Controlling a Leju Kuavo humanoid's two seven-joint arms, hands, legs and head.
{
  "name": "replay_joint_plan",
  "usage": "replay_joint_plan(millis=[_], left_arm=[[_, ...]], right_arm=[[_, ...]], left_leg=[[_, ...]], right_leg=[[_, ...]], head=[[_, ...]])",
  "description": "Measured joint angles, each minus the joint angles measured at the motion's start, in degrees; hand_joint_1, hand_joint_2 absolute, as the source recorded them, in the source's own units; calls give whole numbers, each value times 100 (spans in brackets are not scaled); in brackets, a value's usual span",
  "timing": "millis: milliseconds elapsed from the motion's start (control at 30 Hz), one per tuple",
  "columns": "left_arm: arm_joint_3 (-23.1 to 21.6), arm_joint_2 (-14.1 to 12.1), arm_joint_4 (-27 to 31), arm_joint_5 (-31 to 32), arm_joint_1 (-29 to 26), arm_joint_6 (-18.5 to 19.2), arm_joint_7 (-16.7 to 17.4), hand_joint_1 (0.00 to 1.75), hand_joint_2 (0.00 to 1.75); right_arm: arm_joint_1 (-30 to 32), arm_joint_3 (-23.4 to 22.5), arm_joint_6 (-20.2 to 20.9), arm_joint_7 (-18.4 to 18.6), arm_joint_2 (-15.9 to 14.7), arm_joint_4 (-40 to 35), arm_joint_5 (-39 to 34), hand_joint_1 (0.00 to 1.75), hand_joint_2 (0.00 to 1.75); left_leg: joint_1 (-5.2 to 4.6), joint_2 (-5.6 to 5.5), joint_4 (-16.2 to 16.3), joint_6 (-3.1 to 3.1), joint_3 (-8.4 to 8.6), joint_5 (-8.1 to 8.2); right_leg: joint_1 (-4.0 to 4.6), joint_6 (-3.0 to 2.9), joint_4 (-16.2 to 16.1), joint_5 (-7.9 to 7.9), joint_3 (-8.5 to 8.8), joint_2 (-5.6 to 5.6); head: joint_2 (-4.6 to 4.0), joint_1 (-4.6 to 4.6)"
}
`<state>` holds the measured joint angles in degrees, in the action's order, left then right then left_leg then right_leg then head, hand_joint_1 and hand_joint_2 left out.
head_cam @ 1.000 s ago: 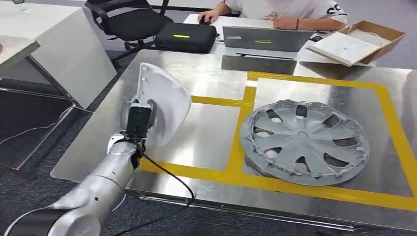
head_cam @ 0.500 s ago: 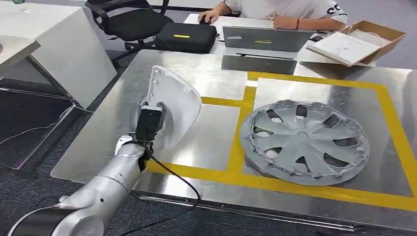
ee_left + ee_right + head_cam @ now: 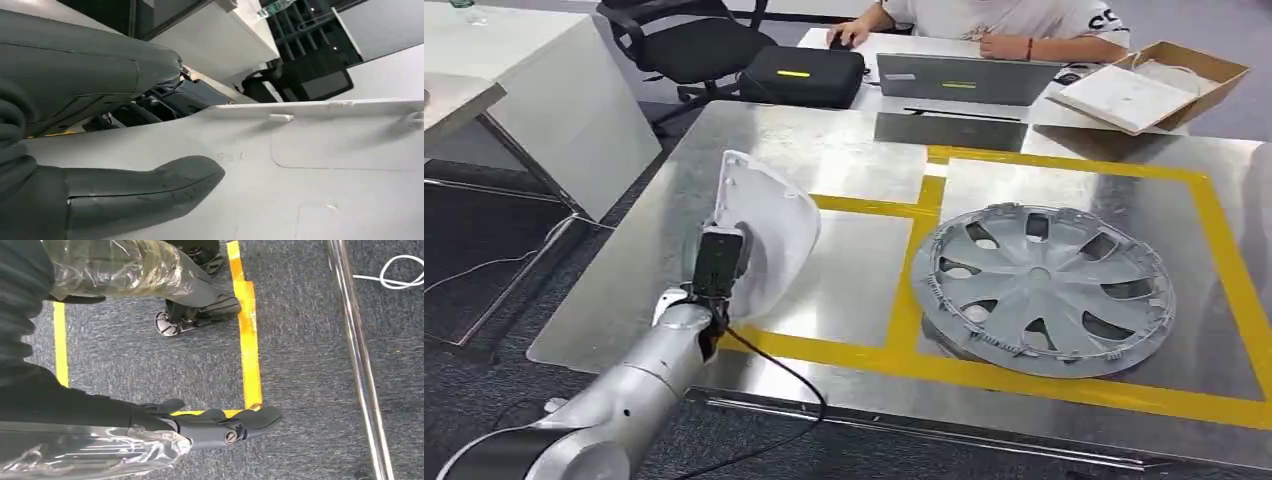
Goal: Take the parts from the cabinet and place them on the table.
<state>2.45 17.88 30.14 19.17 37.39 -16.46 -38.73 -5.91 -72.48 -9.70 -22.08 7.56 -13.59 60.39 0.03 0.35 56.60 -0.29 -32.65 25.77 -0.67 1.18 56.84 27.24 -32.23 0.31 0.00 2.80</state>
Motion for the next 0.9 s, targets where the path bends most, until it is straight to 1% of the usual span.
replay_joint_plan(millis=[267, 767, 800, 900], left_arm=[[109, -66, -131, -13, -66, -61, -4, 175, 175], [260, -131, -234, -68, -123, 4, -4, 175, 175], [264, -131, -236, -70, -124, 4, -4, 0, 175], [273, -131, -249, -68, -124, 13, -11, 0, 175]], right_arm=[[0, -2, -15, 0, 0, 0, -39, 0, 175], [0, -4, -17, -33, 0, 0, -61, 0, 175], [0, -4, -17, -33, 0, 0, -61, 0, 175], [0, -4, -17, -35, 0, 0, -61, 0, 175]], left_leg=[[0, 0, 0, 0, -1, 0], [0, 0, 0, 0, -1, 0], [0, 0, 0, 0, -1, 0], [0, 0, 0, 0, -1, 0]], right_leg=[[0, 0, 0, 0, 0, 0], [0, 0, 0, 0, -1, -1], [0, 0, 0, 0, -1, 0], [0, 0, 0, 0, -1, -1]], head=[[0, 0], [0, 0], [0, 0], [0, 0]])
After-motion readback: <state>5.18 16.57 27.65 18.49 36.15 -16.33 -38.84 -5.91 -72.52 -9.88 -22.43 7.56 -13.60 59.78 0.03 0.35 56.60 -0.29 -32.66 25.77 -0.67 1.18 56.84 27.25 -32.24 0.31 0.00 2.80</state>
